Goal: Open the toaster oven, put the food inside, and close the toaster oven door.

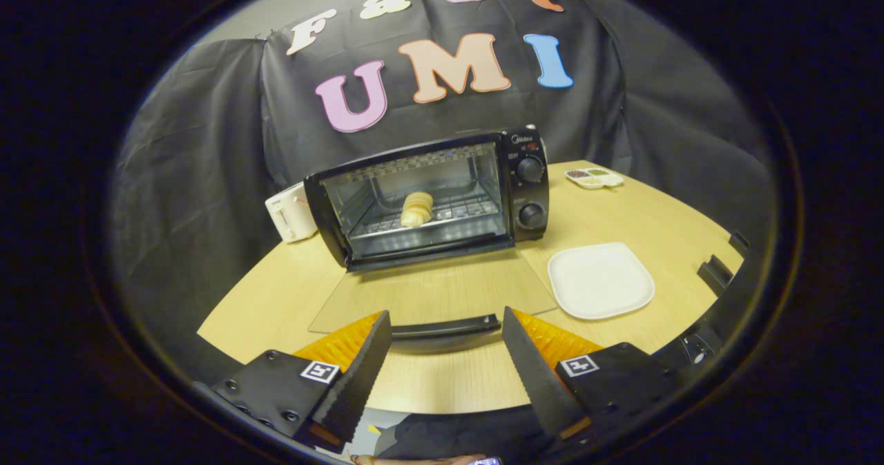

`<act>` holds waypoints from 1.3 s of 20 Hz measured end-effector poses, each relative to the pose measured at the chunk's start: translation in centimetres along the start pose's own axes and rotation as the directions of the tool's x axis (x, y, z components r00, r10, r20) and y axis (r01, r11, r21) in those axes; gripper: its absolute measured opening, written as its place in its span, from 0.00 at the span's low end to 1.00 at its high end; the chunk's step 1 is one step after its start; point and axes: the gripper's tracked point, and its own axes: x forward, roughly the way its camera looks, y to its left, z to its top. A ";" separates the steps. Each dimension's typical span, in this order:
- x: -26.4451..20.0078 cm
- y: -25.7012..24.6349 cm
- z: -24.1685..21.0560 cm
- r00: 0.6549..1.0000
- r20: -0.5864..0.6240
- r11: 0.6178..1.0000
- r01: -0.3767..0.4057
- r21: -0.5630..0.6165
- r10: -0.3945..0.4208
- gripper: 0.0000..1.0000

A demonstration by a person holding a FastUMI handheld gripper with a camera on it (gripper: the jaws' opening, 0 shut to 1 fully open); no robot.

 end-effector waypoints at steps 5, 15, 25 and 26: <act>1.1 -0.7 -3.6 0.995 -0.101 1.000 0.016 -0.008 -0.017 1.00; 4.2 0.5 -6.0 0.985 -0.174 1.000 0.013 -0.021 -0.017 0.99; 4.6 1.9 -5.1 0.988 -0.150 1.000 -0.023 -0.018 0.020 0.99; 4.4 2.2 -4.7 0.990 -0.137 1.000 -0.025 -0.017 0.022 0.99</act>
